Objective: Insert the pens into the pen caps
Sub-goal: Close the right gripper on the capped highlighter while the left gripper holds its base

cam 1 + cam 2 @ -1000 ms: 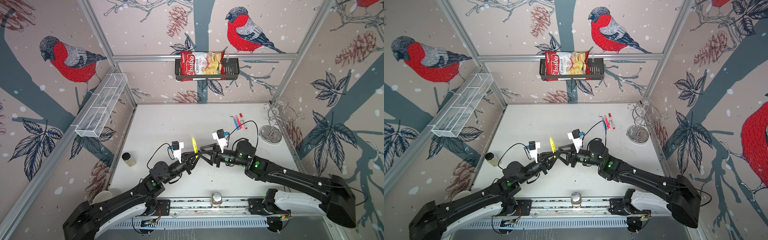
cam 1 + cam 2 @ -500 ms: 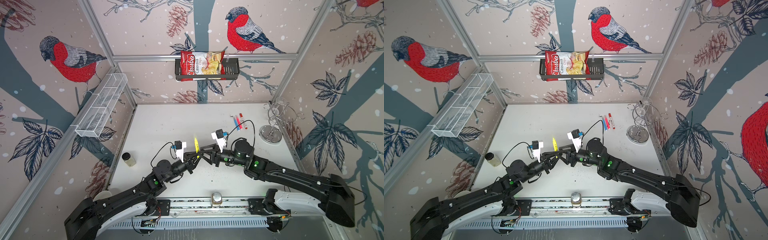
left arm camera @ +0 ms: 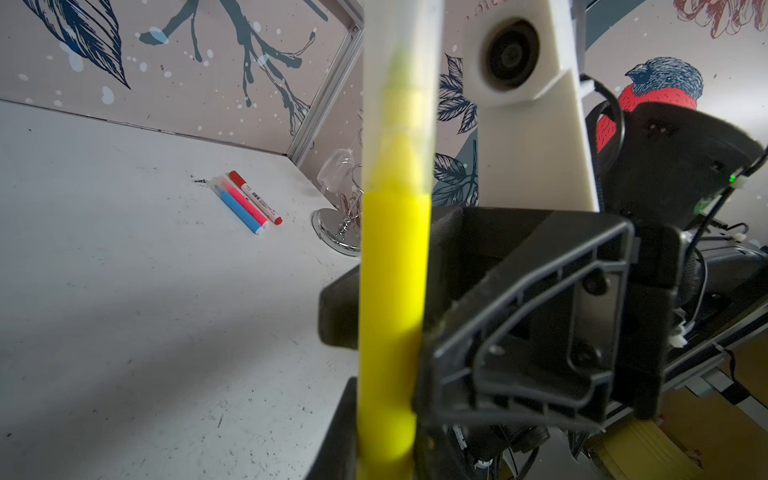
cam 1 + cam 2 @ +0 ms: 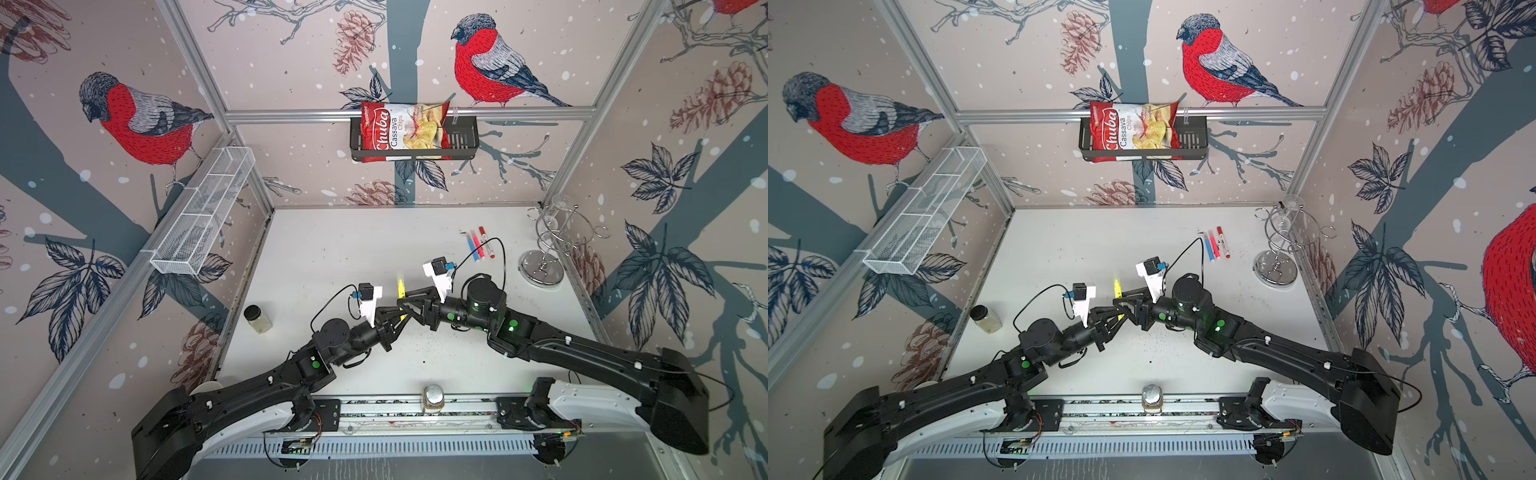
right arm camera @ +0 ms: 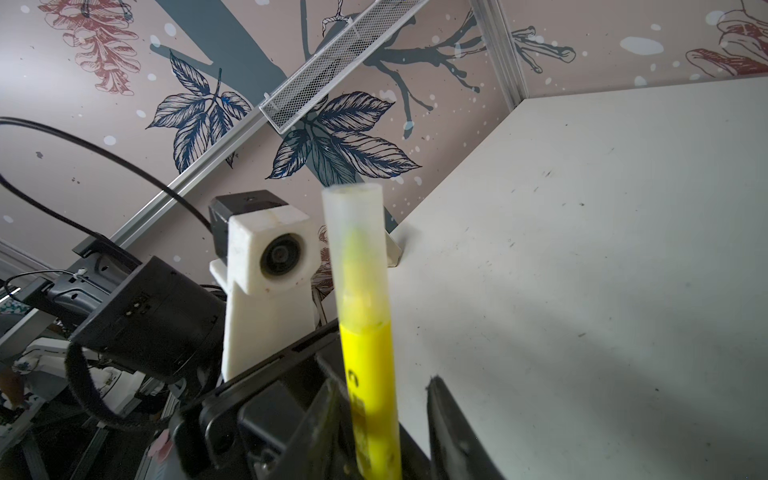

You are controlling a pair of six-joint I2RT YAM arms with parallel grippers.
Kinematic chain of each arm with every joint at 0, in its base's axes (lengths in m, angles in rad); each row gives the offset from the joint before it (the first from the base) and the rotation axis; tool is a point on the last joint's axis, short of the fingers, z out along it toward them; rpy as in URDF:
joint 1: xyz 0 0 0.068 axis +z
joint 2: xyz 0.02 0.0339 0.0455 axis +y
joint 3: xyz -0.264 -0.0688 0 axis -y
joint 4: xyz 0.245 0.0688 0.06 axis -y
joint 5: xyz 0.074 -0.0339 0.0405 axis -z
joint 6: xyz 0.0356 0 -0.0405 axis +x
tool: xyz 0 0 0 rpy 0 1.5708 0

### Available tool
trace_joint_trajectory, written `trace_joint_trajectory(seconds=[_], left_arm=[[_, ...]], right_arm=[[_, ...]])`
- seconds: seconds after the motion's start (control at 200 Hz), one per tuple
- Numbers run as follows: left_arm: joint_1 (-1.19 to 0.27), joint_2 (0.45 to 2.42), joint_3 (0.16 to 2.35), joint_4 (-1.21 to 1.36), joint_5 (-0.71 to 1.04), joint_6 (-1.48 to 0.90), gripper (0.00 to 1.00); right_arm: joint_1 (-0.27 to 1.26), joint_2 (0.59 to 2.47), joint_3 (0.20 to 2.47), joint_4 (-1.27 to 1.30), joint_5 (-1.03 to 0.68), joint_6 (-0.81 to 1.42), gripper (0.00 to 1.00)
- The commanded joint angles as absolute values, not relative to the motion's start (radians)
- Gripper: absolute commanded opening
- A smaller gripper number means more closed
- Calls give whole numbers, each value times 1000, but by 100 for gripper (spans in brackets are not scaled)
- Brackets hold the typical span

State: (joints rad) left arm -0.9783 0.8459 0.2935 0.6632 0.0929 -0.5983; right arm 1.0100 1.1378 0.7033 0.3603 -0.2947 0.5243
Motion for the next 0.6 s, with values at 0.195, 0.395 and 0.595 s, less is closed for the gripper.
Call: trace_joint_trajectory(seconds=[0.195, 0.395, 0.595], left_arm=[[-1006, 873, 328, 625, 32, -537, 0], [-1006, 870, 329, 614, 19, -534, 0], [-1006, 874, 333, 607, 14, -531, 0]], right_arm=[[1020, 1171, 730, 331, -285, 513, 27], [1023, 1182, 734, 323, -282, 508, 22], [1025, 1187, 739, 316, -280, 503, 18]])
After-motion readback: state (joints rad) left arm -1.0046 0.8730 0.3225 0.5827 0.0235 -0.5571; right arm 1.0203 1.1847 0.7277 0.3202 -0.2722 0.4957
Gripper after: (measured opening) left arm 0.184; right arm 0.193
